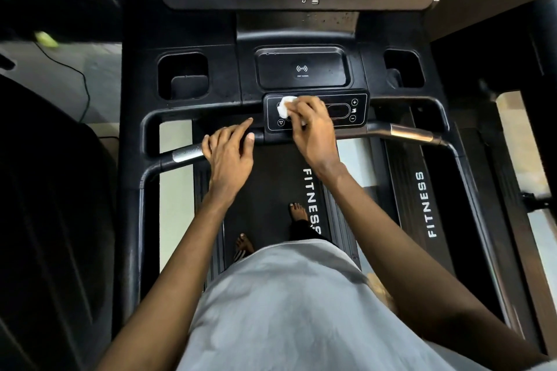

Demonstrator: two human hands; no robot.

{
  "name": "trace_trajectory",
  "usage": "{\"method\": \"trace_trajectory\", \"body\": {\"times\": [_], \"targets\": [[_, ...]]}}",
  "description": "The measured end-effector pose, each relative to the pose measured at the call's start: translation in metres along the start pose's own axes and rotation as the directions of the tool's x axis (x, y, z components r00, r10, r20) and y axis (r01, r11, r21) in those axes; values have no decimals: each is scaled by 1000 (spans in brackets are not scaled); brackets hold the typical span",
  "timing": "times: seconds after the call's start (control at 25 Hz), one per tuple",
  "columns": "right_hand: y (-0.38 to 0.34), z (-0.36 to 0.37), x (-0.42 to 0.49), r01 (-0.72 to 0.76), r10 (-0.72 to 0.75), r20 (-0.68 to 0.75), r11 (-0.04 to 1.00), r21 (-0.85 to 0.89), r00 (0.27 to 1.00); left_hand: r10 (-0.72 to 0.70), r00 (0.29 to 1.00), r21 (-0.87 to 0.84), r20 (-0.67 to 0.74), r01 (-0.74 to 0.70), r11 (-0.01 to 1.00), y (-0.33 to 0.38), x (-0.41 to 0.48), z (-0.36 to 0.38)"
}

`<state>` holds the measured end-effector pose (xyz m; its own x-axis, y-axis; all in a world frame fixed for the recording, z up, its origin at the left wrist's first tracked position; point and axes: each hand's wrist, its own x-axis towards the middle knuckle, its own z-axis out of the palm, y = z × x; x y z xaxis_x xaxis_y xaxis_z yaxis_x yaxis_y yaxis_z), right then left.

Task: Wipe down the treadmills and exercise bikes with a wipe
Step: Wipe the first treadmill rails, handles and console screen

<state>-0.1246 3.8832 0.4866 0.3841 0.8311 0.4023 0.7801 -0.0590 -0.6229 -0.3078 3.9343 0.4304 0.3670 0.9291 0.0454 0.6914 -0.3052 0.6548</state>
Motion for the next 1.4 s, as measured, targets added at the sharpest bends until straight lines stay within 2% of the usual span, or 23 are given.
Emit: {"method": "trace_trajectory", "body": {"times": [0.08,0.2,0.32,0.48,0.68,0.8,0.96,1.04,1.16,1.4], "targets": [[-8,9,12,43,-42,44,999,-10,998,-28,999,-43,25,29,999,12,2,-1],[-14,14,31,80,-75,120,996,-37,990,27,999,-41,43,-25,999,26,12,4],[-1,-2,43,69,-55,214,996,-56,975,-10,999,-11,31,11,1000,35,19,12],[36,-48,49,-32,54,272,996,-84,961,-96,993,68,-65,100,993,39,17,23],[74,-96,78,-51,120,461,986,-159,879,-99,971,222,-219,149,964,44,13,37],[81,-90,84,-6,47,504,997,-83,863,-103,950,253,-296,182,950,49,13,41],[59,-57,87,45,-88,571,995,88,816,-134,943,255,-304,216,943,51,13,44],[58,-58,91,41,-91,592,994,97,801,-140,948,255,-287,216,943,52,13,43],[80,-79,91,28,-73,569,996,87,819,-121,951,266,-283,199,943,53,13,43],[124,-126,90,-65,39,559,998,27,828,-96,944,289,-315,192,938,56,15,44]]}}
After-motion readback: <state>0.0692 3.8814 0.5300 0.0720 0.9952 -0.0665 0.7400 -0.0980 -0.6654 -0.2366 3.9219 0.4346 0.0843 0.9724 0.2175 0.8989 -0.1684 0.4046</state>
